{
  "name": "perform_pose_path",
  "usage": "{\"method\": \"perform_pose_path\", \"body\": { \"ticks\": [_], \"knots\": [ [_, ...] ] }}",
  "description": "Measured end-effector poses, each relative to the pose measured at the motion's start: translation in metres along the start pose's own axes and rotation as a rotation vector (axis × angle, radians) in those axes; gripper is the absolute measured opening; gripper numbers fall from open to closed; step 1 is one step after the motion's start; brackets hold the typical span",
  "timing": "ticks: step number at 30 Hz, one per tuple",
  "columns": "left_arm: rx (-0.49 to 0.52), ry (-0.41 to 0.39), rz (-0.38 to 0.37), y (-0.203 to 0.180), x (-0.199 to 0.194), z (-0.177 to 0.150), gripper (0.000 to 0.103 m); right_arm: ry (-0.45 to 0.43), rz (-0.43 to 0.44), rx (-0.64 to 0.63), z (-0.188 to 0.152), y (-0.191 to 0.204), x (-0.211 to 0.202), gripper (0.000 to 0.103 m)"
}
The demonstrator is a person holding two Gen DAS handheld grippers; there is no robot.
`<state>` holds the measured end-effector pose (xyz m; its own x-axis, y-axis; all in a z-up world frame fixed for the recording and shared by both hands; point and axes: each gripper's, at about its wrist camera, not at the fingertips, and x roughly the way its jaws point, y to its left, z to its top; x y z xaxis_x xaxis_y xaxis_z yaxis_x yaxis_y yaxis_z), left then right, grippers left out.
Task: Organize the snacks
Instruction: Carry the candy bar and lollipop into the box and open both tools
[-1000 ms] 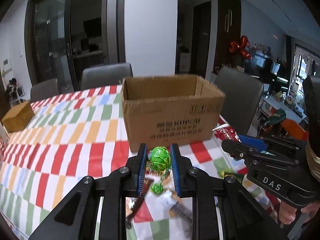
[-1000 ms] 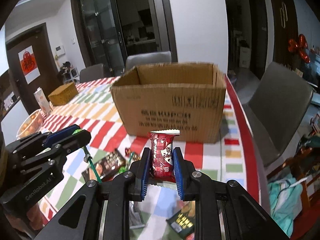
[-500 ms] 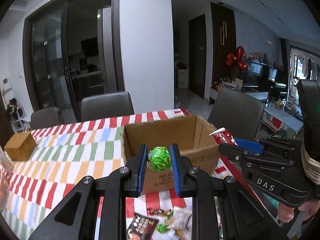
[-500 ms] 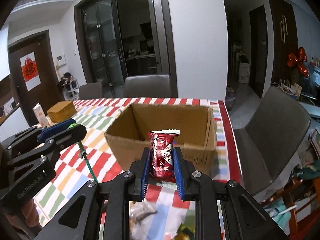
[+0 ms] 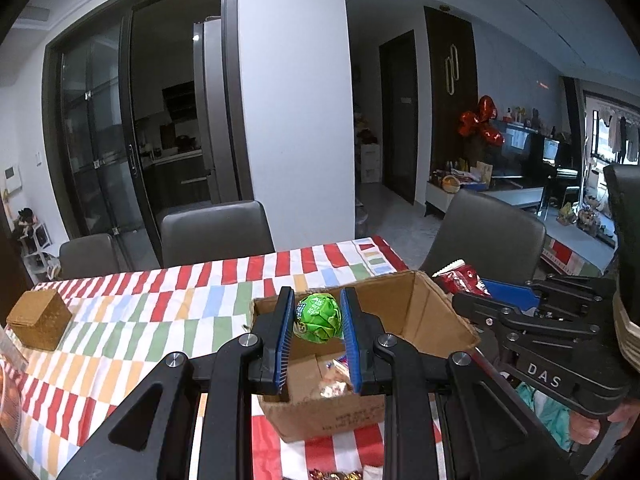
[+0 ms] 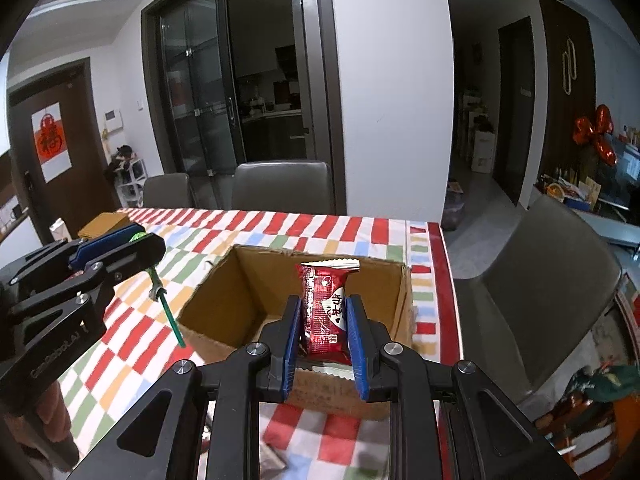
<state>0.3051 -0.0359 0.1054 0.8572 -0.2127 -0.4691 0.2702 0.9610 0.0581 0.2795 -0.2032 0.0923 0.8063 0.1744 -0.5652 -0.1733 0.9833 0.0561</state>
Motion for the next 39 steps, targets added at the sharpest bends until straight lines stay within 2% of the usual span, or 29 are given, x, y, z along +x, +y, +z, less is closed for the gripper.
{"method": "perform_pose_path", "body": {
  "ticks": [11, 12, 13, 15, 18, 20, 22, 33, 39],
  "knots": [
    [-0.041, 0.071, -0.006, 0.011, 0.049, 0.009, 0.025, 0.040, -0.033, -0.014, 0.011, -0.004, 0.033, 0.024],
    [-0.043, 0.070, 0.000, 0.012, 0.050, 0.009, 0.029, 0.042, -0.035, -0.009, 0.011, -0.005, 0.037, 0.026],
    [-0.038, 0.069, 0.013, 0.012, 0.049, 0.010, 0.034, 0.047, -0.034, -0.008, 0.010, -0.005, 0.038, 0.037],
    [-0.019, 0.054, 0.040, 0.010, 0.042, 0.007, 0.051, 0.056, -0.037, 0.013, 0.009, -0.007, 0.039, 0.045],
    [0.006, 0.044, 0.071, 0.006, 0.029, 0.001, 0.055, 0.051, -0.042, 0.013, 0.003, -0.007, 0.032, 0.045],
    [0.002, 0.052, 0.066, 0.004, 0.020, -0.003, 0.057, 0.046, -0.042, 0.025, -0.002, -0.006, 0.023, 0.047],
    [-0.004, 0.054, 0.054, 0.002, 0.010, -0.007, 0.058, 0.030, -0.039, 0.028, -0.007, -0.005, 0.012, 0.052],
    [-0.016, 0.042, 0.027, -0.012, -0.042, -0.047, 0.065, -0.059, -0.089, -0.058, -0.050, 0.016, -0.048, 0.060],
    [-0.021, 0.086, 0.014, -0.021, -0.056, -0.076, 0.065, -0.039, -0.096, -0.065, -0.075, 0.021, -0.060, 0.061]
  ]
}}
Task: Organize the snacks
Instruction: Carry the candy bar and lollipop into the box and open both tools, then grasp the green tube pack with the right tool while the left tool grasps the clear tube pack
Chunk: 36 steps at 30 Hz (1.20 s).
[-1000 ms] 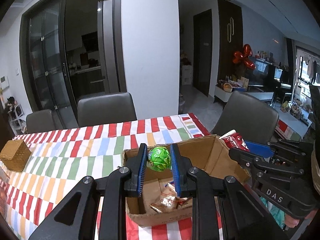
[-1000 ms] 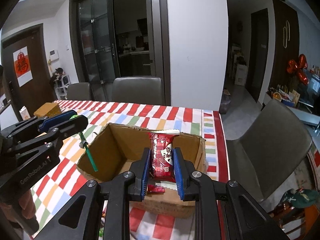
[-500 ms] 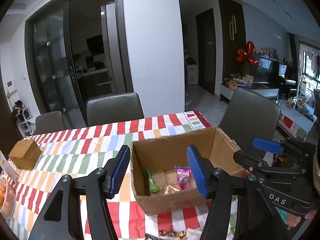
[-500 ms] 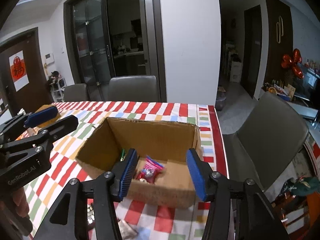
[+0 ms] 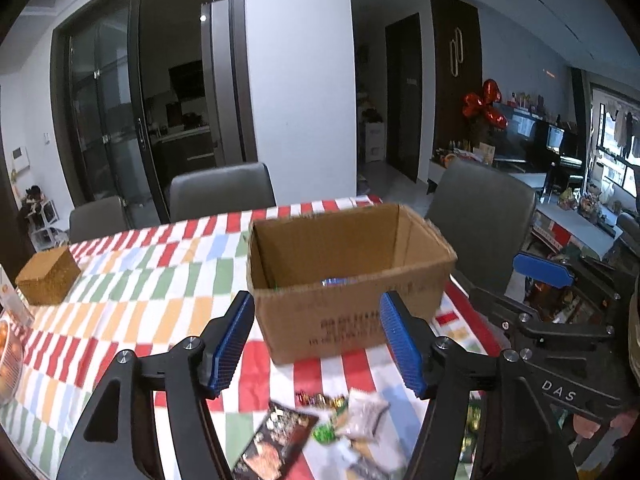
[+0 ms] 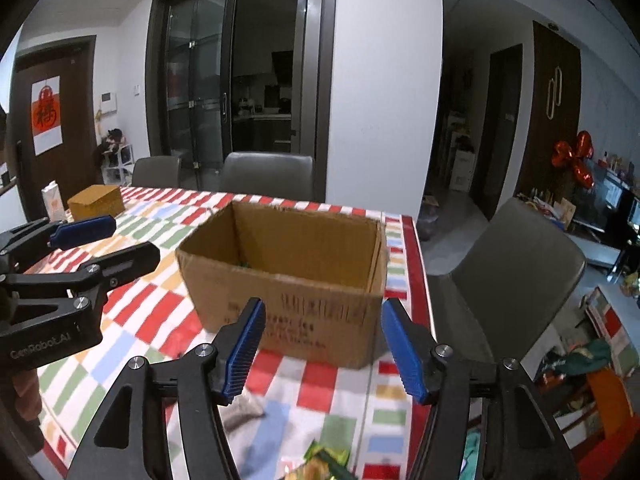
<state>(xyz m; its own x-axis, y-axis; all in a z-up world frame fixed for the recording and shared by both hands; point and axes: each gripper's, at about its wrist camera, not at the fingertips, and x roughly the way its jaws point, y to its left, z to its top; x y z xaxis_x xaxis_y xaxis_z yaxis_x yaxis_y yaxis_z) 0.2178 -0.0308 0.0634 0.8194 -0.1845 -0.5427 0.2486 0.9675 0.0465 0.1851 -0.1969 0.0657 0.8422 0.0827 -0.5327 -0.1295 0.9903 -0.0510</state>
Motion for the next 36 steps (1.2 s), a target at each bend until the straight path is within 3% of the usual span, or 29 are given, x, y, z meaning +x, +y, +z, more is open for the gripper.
{"method": "perform_pose_path", "body": {
  "ticks": [12, 24, 36],
  "knots": [
    [-0.006, 0.089, 0.000, -0.017, -0.014, -0.059, 0.067, 0.117, 0.016, 0.088, -0.059, -0.005, -0.003, 0.061],
    [-0.048, 0.248, -0.017, -0.023, 0.011, -0.114, 0.067, 0.270, 0.025, 0.149, -0.122, -0.005, 0.009, 0.061],
    [-0.078, 0.368, -0.041, -0.025, 0.042, -0.148, 0.067, 0.355, 0.045, 0.198, -0.145, -0.007, 0.027, 0.061]
  ]
}}
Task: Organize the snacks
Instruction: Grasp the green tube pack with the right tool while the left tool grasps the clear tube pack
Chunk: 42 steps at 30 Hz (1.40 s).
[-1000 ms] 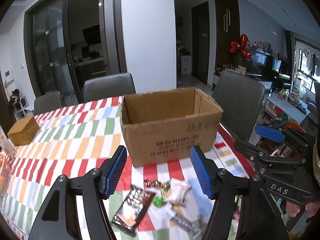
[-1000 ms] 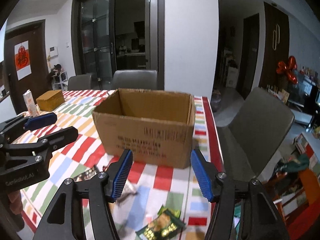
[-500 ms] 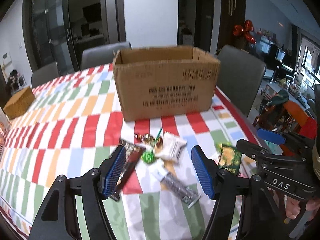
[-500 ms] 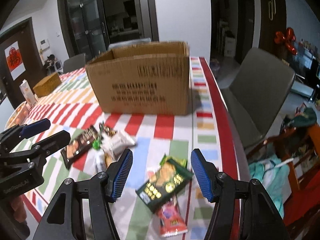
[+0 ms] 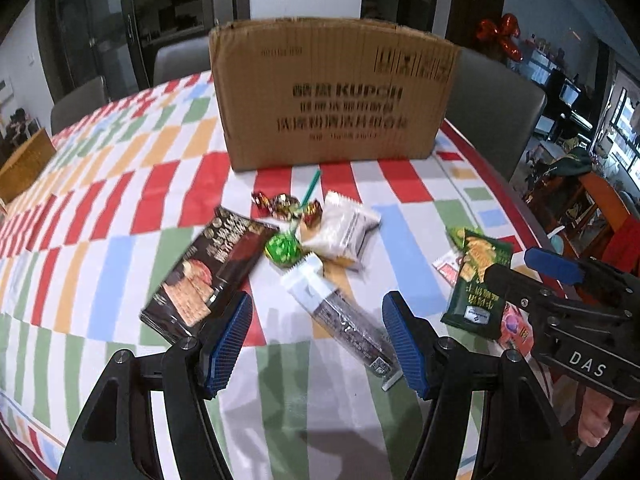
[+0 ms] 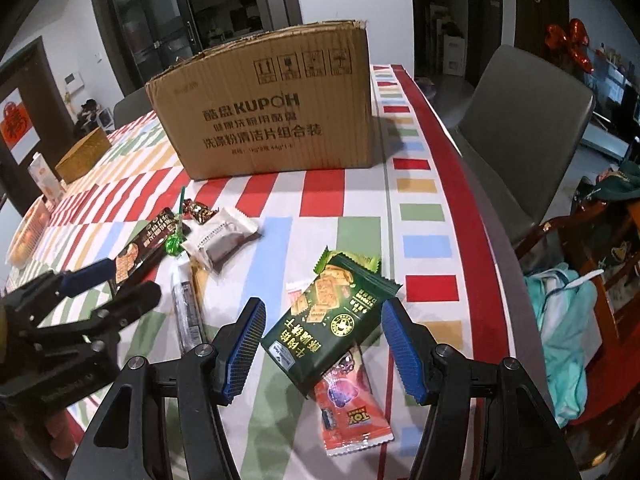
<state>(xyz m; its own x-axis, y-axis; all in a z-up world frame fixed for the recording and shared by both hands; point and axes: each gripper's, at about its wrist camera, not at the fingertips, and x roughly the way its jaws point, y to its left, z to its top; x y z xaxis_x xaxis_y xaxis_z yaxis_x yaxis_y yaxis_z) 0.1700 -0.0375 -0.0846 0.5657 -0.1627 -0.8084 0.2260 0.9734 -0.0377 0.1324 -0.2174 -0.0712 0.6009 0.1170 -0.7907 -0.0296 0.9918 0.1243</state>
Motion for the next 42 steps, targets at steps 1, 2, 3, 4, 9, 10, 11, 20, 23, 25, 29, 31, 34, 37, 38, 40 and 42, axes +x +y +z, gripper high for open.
{"method": "perform_pose_path", "body": {
  "ticks": [1, 2, 3, 4, 9, 10, 11, 20, 23, 25, 29, 31, 34, 37, 38, 40, 42],
  "knots": [
    [0.000, 0.005, -0.002, 0.000, 0.002, -0.001, 0.067, 0.003, -0.001, 0.001, 0.000, 0.000, 0.001, 0.061],
    [0.000, 0.011, 0.000, 0.000, 0.005, -0.001, 0.067, 0.008, -0.001, 0.003, -0.001, 0.000, 0.003, 0.061],
    [-0.001, 0.017, 0.002, -0.001, 0.008, -0.002, 0.067, 0.014, 0.000, 0.005, -0.001, 0.000, 0.005, 0.061],
    [-0.003, 0.024, 0.000, -0.001, 0.011, -0.002, 0.067, 0.020, 0.002, 0.007, -0.001, 0.001, 0.006, 0.061],
    [0.007, 0.047, 0.003, -0.004, 0.025, -0.004, 0.067, 0.038, 0.014, 0.017, -0.001, 0.000, 0.014, 0.061],
    [0.011, 0.049, 0.005, -0.005, 0.027, -0.005, 0.067, 0.038, 0.017, 0.016, -0.001, 0.000, 0.015, 0.061],
    [0.015, 0.053, 0.005, -0.006, 0.029, -0.005, 0.067, 0.037, 0.017, 0.010, 0.000, 0.001, 0.016, 0.061],
    [0.016, 0.063, 0.011, -0.007, 0.040, -0.003, 0.062, 0.048, -0.011, -0.039, 0.006, 0.010, 0.033, 0.061],
    [0.014, 0.070, 0.013, -0.006, 0.046, -0.002, 0.060, 0.049, -0.033, -0.054, 0.007, 0.013, 0.037, 0.060],
    [0.011, 0.078, 0.008, -0.007, 0.049, -0.002, 0.060, 0.052, -0.056, -0.071, 0.008, 0.016, 0.041, 0.059],
    [0.038, 0.064, 0.009, -0.011, 0.047, -0.003, 0.041, 0.060, -0.065, -0.084, 0.008, 0.017, 0.045, 0.054],
    [0.052, 0.063, -0.001, -0.013, 0.046, -0.004, 0.031, 0.069, -0.053, -0.087, 0.007, 0.018, 0.046, 0.045],
    [0.053, 0.067, -0.013, -0.013, 0.043, -0.005, 0.021, 0.071, -0.049, -0.088, 0.007, 0.018, 0.045, 0.039],
    [0.043, 0.070, -0.022, -0.011, 0.041, -0.006, 0.020, 0.057, -0.049, -0.090, 0.007, 0.018, 0.040, 0.031],
    [0.035, 0.071, -0.027, -0.010, 0.040, -0.007, 0.020, 0.054, -0.048, -0.091, 0.007, 0.017, 0.040, 0.030],
    [0.023, 0.070, -0.034, -0.009, 0.038, -0.007, 0.020, 0.052, -0.036, -0.088, 0.008, 0.017, 0.038, 0.016],
    [0.016, 0.063, -0.039, -0.008, 0.033, -0.007, 0.019, 0.053, -0.020, -0.087, 0.008, 0.018, 0.035, 0.013]
  ]
}}
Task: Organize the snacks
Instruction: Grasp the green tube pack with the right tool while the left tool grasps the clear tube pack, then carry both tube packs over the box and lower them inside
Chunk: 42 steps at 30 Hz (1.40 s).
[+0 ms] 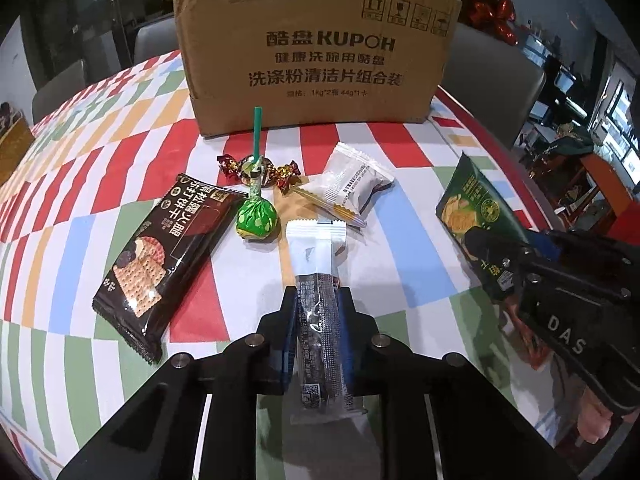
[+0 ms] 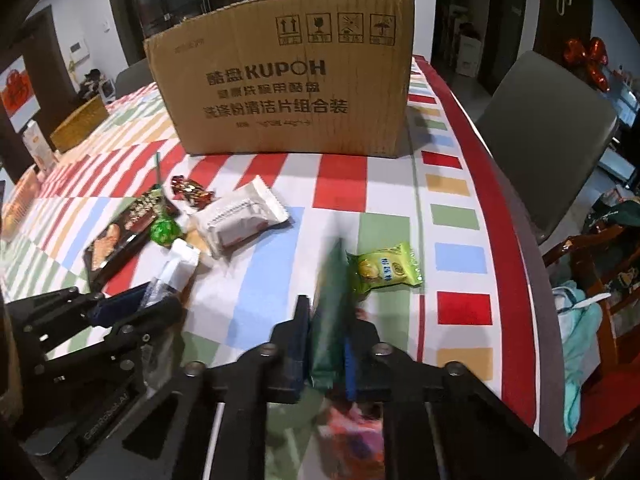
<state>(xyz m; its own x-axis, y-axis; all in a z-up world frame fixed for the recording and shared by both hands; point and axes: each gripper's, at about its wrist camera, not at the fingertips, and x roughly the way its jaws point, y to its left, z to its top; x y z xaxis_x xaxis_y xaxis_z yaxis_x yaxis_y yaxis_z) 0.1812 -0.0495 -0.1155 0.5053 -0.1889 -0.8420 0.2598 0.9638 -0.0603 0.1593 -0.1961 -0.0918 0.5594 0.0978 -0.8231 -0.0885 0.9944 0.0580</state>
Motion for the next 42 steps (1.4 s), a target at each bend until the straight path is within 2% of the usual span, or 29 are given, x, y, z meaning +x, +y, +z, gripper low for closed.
{"method": "perform_pose_path", "body": {
  "ticks": [7, 19, 32, 42],
  "knots": [
    [-0.006, -0.040, -0.001, 0.000, -0.019, -0.001, 0.019, -0.019, 0.014, 0.013, -0.003, 0.000, -0.007, 0.013],
    [-0.009, -0.137, -0.045, -0.007, -0.060, 0.014, 0.019, -0.091, 0.057, 0.012, 0.008, 0.003, -0.043, 0.013],
    [-0.010, -0.251, -0.029, -0.005, -0.101, 0.066, 0.019, -0.194, 0.107, 0.005, 0.052, 0.001, -0.078, 0.013],
    [-0.002, -0.322, -0.019, 0.004, -0.121, 0.116, 0.019, -0.268, 0.115, -0.021, 0.104, 0.001, -0.100, 0.013]
  ]
}}
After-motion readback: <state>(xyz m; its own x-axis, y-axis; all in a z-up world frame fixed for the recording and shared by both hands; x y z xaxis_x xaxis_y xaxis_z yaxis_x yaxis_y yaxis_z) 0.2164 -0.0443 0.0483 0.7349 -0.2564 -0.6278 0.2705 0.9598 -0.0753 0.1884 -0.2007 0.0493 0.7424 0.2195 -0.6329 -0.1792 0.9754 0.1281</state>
